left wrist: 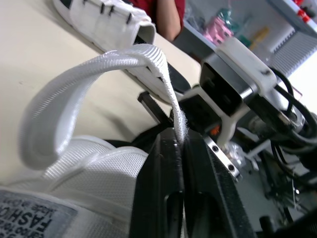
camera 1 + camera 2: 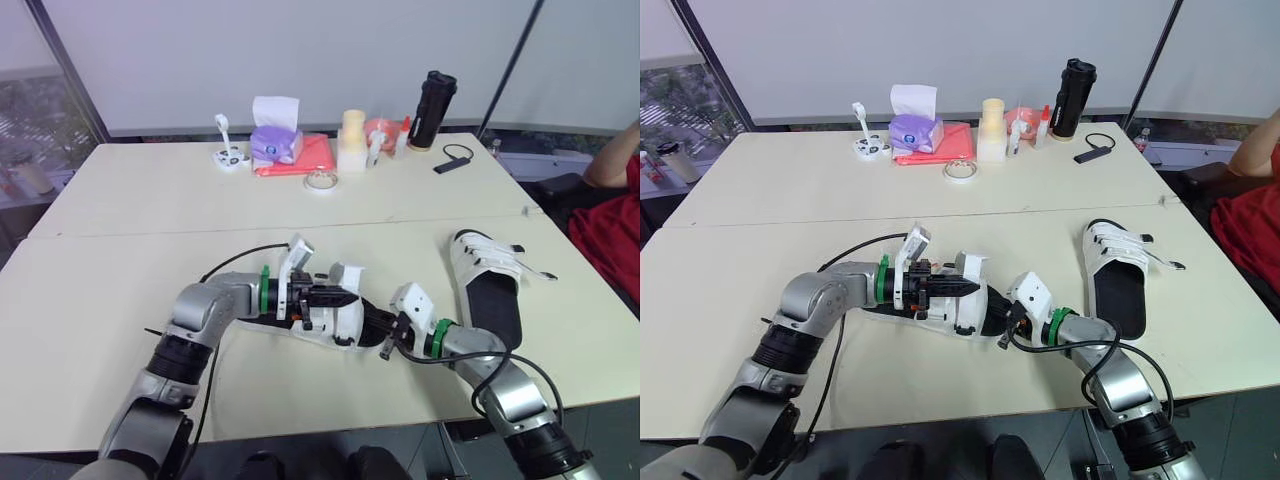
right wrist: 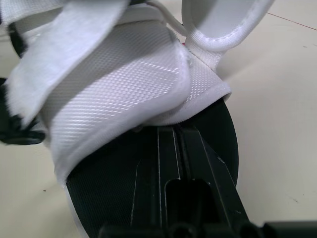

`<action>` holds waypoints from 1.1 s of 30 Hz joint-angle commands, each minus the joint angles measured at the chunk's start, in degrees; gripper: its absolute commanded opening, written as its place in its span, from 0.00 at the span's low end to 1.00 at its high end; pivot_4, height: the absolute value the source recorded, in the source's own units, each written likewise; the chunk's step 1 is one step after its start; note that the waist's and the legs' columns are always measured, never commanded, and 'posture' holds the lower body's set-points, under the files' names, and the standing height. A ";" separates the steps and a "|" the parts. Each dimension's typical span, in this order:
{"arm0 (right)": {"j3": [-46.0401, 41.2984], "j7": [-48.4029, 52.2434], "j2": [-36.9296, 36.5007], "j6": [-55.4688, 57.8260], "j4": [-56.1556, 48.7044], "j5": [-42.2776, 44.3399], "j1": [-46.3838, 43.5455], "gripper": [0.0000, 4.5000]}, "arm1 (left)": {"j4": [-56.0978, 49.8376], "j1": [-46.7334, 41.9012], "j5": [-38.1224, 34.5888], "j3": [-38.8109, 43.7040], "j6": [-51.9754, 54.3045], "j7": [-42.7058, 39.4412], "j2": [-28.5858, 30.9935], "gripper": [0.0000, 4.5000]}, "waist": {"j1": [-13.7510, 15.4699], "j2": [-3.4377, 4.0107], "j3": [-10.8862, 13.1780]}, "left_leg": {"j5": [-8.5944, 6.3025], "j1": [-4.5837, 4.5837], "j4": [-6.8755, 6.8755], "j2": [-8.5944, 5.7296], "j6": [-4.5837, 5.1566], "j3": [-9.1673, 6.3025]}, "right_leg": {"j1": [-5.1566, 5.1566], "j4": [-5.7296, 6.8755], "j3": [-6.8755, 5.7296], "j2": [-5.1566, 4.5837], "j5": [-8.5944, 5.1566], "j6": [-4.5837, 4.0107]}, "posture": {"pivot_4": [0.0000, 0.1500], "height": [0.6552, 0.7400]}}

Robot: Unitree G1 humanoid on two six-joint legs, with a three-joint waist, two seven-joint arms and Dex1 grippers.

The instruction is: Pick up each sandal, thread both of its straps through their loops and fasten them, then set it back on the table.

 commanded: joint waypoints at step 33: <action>2.57 -0.38 -0.08 2.21 5.76 -3.19 1.95 0.00 | -13.62 4.61 -4.00 -0.72 0.88 -6.69 6.51 0.01 | -0.05 -0.01 -0.02 | 0.00 -0.02 -0.05 0.05 0.00 0.01 | -0.03 -0.04 0.01 0.00 -0.04 -0.09 | 1.00 1.00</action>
